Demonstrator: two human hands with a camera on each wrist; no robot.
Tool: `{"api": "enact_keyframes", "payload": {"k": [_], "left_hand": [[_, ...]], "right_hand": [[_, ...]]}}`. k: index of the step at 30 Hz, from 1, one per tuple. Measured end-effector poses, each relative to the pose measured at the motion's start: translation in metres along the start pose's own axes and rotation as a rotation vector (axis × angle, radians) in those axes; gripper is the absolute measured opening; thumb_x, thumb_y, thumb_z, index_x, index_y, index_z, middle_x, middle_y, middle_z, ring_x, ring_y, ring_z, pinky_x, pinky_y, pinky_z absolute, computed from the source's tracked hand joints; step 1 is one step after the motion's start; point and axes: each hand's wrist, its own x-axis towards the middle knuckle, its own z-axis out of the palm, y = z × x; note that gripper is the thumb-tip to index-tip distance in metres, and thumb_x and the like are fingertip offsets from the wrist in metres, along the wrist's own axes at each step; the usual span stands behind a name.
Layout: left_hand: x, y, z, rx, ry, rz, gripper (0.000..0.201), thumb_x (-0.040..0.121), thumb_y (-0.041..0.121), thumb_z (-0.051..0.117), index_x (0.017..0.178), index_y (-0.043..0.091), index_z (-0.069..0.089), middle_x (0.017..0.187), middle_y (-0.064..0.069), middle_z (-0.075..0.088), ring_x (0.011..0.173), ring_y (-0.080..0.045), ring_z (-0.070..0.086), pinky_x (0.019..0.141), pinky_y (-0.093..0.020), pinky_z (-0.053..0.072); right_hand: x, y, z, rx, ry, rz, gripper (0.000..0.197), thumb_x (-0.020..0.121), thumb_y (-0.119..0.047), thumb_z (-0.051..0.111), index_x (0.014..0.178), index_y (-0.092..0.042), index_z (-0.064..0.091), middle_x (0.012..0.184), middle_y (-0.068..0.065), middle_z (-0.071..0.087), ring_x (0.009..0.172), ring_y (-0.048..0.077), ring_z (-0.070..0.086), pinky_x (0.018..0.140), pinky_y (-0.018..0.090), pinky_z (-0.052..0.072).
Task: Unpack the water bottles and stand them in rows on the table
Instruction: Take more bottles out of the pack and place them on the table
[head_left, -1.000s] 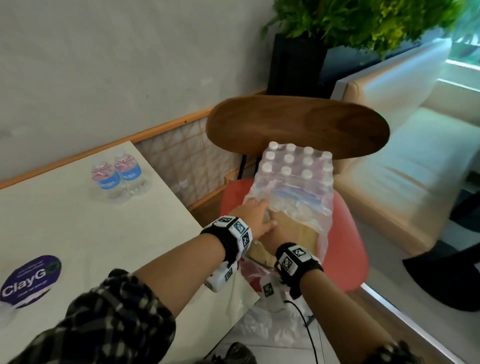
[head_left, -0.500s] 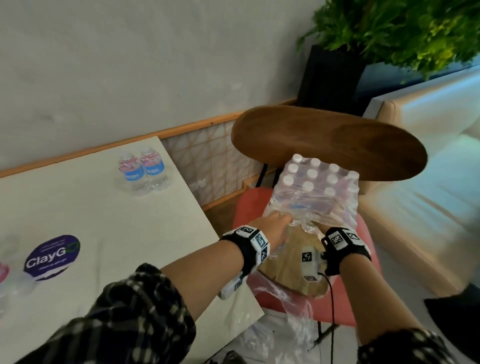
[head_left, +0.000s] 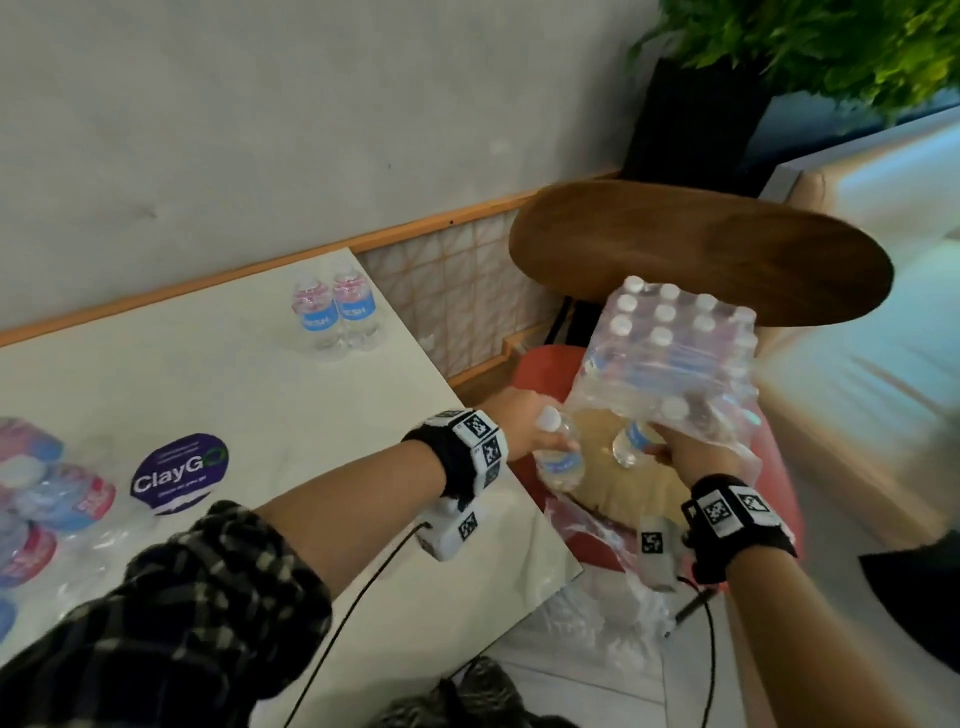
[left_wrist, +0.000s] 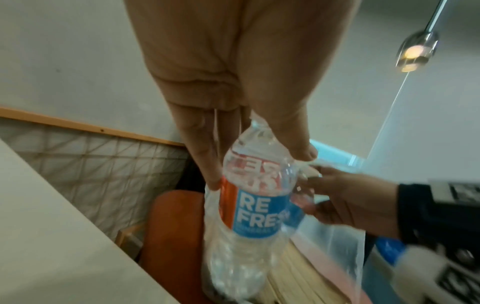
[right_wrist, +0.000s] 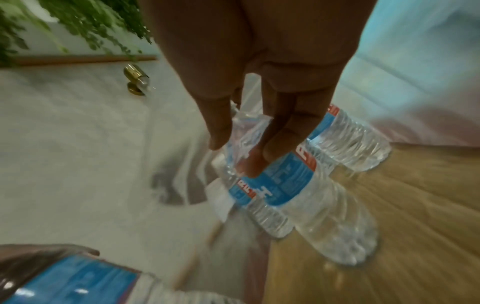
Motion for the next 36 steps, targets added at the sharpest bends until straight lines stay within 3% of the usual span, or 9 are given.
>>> {"api": "enact_keyframes", "payload": {"k": [5, 8, 13, 19, 22, 25, 27, 32, 36], "left_hand": [[-0.083, -0.049, -0.057, 0.144, -0.004, -0.077, 0.054, 0.081, 0.064, 0.056, 0.105, 0.017, 0.069, 0.109, -0.004, 0.069, 0.102, -0.023, 0.061, 0.092, -0.038, 0.047], [-0.138, -0.088, -0.076, 0.324, -0.028, -0.174, 0.057, 0.085, 0.065, 0.048, 0.103, 0.014, 0.067, 0.107, -0.005, 0.066, 0.1, -0.025, 0.06, 0.081, -0.032, 0.045], [-0.219, -0.159, -0.07, 0.306, -0.057, -0.353, 0.043, 0.083, 0.061, 0.056, 0.069, 0.02, 0.053, 0.086, -0.006, 0.065, 0.083, -0.025, 0.061, 0.067, -0.03, 0.041], [-0.284, -0.206, -0.085, 0.349, -0.051, -0.491, 0.047, 0.081, 0.053, 0.065, 0.082, 0.006, 0.058, 0.067, -0.003, 0.051, 0.074, -0.025, 0.054, 0.068, -0.033, 0.043], [-0.307, -0.224, -0.098, 0.412, -0.097, -0.563, 0.055, 0.079, 0.049, 0.069, 0.111, 0.005, 0.061, 0.106, -0.006, 0.064, 0.1, -0.026, 0.06, 0.084, -0.034, 0.048], [-0.326, -0.233, -0.113, 0.449, -0.118, -0.568, 0.06, 0.081, 0.045, 0.068, 0.131, 0.016, 0.053, 0.129, -0.002, 0.056, 0.116, -0.023, 0.055, 0.094, -0.034, 0.045], [-0.335, -0.237, -0.125, 0.403, -0.083, -0.549, 0.059, 0.083, 0.047, 0.065, 0.133, 0.02, 0.051, 0.131, 0.0, 0.054, 0.118, -0.021, 0.053, 0.095, -0.033, 0.043], [-0.347, -0.256, -0.152, 0.165, 0.176, -0.465, 0.049, 0.087, 0.051, 0.057, 0.126, 0.022, 0.057, 0.131, -0.002, 0.056, 0.118, -0.023, 0.053, 0.1, -0.038, 0.043], [-0.335, -0.278, -0.162, 0.328, 0.149, -0.552, 0.056, 0.089, 0.048, 0.054, 0.139, 0.022, 0.045, 0.141, -0.01, 0.045, 0.13, -0.031, 0.042, 0.108, -0.042, 0.035]], "right_hand": [[-0.095, -0.018, 0.044, 0.188, -0.008, -0.272, 0.032, 0.082, -0.017, 0.071, 0.11, -0.018, 0.055, 0.105, 0.004, 0.061, 0.048, 0.013, 0.062, 0.048, 0.026, 0.05], [-0.145, -0.031, 0.09, 0.185, -0.181, -0.379, 0.024, 0.085, -0.007, 0.066, 0.093, -0.026, 0.053, 0.092, 0.004, 0.057, 0.059, 0.012, 0.06, 0.042, 0.016, 0.046], [-0.21, -0.045, 0.184, 0.042, -0.436, -0.443, 0.029, 0.083, -0.013, 0.069, 0.09, -0.036, 0.053, 0.101, 0.002, 0.063, 0.046, 0.016, 0.06, 0.047, 0.022, 0.045], [-0.273, -0.069, 0.285, -0.05, -0.7, -0.493, 0.03, 0.081, -0.013, 0.071, 0.093, -0.034, 0.055, 0.113, 0.007, 0.06, 0.056, 0.024, 0.06, 0.044, 0.016, 0.043], [-0.293, -0.08, 0.32, -0.066, -0.77, -0.496, 0.029, 0.082, -0.016, 0.07, 0.093, -0.037, 0.054, 0.12, 0.007, 0.057, 0.06, 0.025, 0.061, 0.046, 0.015, 0.044], [-0.3, -0.082, 0.337, 0.018, -0.858, -0.386, 0.022, 0.088, -0.017, 0.064, 0.1, -0.032, 0.054, 0.127, 0.002, 0.055, 0.06, 0.021, 0.063, 0.055, 0.02, 0.051], [-0.297, -0.075, 0.337, 0.159, -0.913, -0.165, 0.02, 0.091, -0.024, 0.06, 0.11, -0.031, 0.055, 0.128, 0.002, 0.054, 0.078, 0.025, 0.067, 0.069, 0.03, 0.056], [-0.285, -0.044, 0.346, 0.393, -0.896, 0.486, 0.065, 0.084, -0.063, 0.052, 0.14, -0.037, 0.032, 0.136, 0.022, 0.033, 0.114, 0.05, 0.051, 0.082, 0.059, 0.05], [-0.311, -0.049, 0.373, 0.392, -1.006, 0.58, 0.045, 0.092, -0.063, 0.034, 0.117, -0.027, 0.042, 0.11, 0.022, 0.051, 0.118, 0.048, 0.048, 0.092, 0.062, 0.044]]}}
